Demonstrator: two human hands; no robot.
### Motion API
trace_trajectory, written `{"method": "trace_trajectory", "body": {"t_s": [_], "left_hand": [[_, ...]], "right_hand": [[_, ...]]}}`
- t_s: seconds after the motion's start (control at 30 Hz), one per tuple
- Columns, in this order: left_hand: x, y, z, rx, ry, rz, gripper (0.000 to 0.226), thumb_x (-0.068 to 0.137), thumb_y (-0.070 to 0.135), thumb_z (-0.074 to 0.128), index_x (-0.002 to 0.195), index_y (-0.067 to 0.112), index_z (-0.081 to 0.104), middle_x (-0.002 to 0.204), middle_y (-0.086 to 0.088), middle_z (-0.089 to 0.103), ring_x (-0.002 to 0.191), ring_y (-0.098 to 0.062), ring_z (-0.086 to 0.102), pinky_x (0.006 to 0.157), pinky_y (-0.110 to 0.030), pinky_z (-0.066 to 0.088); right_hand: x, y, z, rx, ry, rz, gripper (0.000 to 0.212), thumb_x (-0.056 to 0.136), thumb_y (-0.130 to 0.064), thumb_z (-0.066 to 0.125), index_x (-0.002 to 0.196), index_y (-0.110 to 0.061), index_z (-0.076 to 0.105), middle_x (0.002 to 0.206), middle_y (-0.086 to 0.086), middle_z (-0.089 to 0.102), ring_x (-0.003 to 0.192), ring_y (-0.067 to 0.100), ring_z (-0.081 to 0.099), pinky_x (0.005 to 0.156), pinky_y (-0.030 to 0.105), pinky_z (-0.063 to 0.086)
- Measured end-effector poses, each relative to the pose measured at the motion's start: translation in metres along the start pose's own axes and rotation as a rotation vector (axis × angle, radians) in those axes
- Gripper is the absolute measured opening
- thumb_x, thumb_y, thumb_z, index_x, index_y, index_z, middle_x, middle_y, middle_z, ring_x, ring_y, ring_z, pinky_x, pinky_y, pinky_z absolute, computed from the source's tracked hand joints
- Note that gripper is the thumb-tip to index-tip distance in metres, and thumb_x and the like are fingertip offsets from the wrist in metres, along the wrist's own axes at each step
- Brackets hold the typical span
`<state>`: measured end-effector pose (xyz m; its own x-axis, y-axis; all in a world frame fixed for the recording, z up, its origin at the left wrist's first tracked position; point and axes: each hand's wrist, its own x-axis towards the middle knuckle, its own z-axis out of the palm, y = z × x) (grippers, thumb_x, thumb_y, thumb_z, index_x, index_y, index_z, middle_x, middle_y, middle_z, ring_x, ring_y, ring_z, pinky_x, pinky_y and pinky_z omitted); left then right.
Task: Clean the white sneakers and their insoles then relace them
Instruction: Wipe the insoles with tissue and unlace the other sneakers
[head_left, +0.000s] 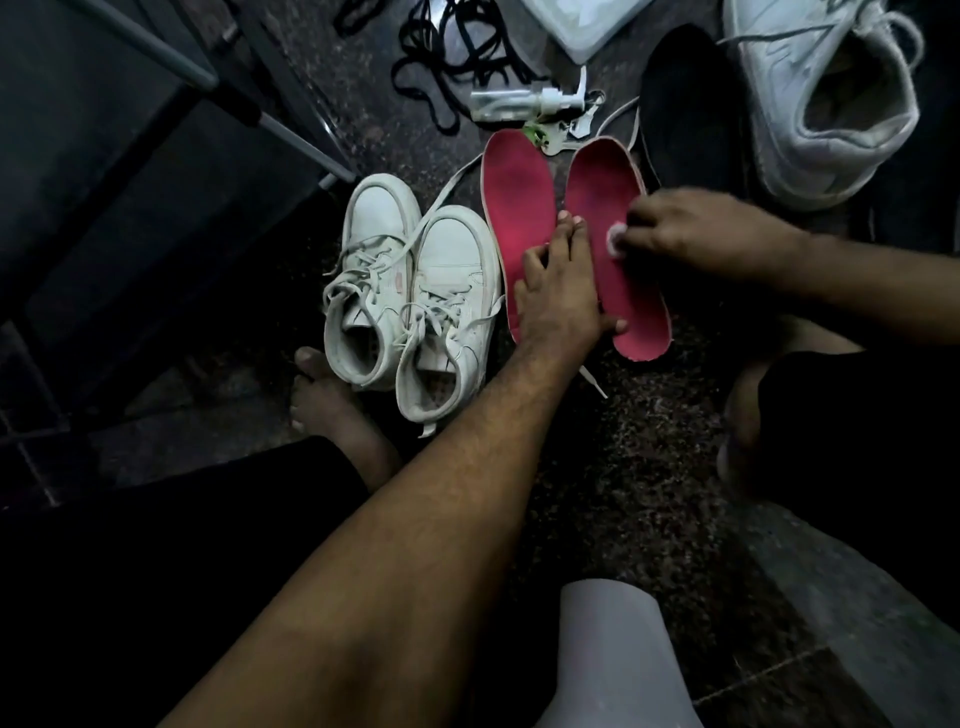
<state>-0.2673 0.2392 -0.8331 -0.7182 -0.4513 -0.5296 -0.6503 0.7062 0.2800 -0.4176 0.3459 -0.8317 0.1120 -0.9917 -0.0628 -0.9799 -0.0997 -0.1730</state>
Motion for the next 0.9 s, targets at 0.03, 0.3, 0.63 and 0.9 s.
{"method": "trace_trajectory", "body": {"t_s": [0.03, 0.3, 0.63, 0.9], "left_hand": [[-0.001, 0.001, 0.0, 0.004, 0.006, -0.001, 0.13, 0.061, 0.049, 0.089, 0.159, 0.02, 0.009, 0.165, 0.006, 0.008, 0.136, -0.027, 0.024, 0.108, -0.046, 0.034], [0.001, -0.002, 0.001, -0.017, 0.016, 0.003, 0.129, 0.061, 0.049, 0.09, 0.158, 0.021, 0.011, 0.165, 0.007, 0.01, 0.137, -0.028, 0.023, 0.108, -0.046, 0.035], [-0.001, 0.006, -0.002, -0.006, -0.005, -0.025, 0.131, 0.063, 0.046, 0.09, 0.159, 0.021, 0.004, 0.165, 0.006, 0.006, 0.137, -0.029, 0.023, 0.109, -0.048, 0.034], [0.001, 0.009, -0.003, 0.016, -0.053, -0.036, 0.12, 0.068, 0.044, 0.088, 0.157, 0.016, 0.012, 0.163, 0.0, 0.008, 0.14, -0.035, 0.022, 0.109, -0.052, 0.034]], "right_hand": [[0.003, 0.007, -0.001, 0.032, 0.041, 0.097, 0.025, 0.098, -0.017, 0.052, 0.103, 0.004, 0.064, 0.087, 0.023, 0.053, 0.074, 0.04, 0.057, 0.058, 0.041, 0.041], [0.013, 0.002, -0.004, 0.01, -0.011, -0.252, 0.038, 0.093, -0.02, 0.04, 0.098, 0.003, 0.069, 0.088, 0.018, 0.059, 0.07, 0.036, 0.062, 0.055, 0.041, 0.051], [0.048, 0.032, -0.037, -0.101, -0.069, -0.1, 0.023, 0.088, -0.017, 0.059, 0.102, -0.001, 0.068, 0.092, 0.019, 0.062, 0.081, 0.039, 0.064, 0.066, 0.044, 0.054], [0.058, 0.008, -0.041, -0.098, -0.003, -0.155, 0.01, 0.088, -0.009, 0.056, 0.092, -0.002, 0.061, 0.088, 0.018, 0.056, 0.074, 0.036, 0.059, 0.062, 0.044, 0.046]]}}
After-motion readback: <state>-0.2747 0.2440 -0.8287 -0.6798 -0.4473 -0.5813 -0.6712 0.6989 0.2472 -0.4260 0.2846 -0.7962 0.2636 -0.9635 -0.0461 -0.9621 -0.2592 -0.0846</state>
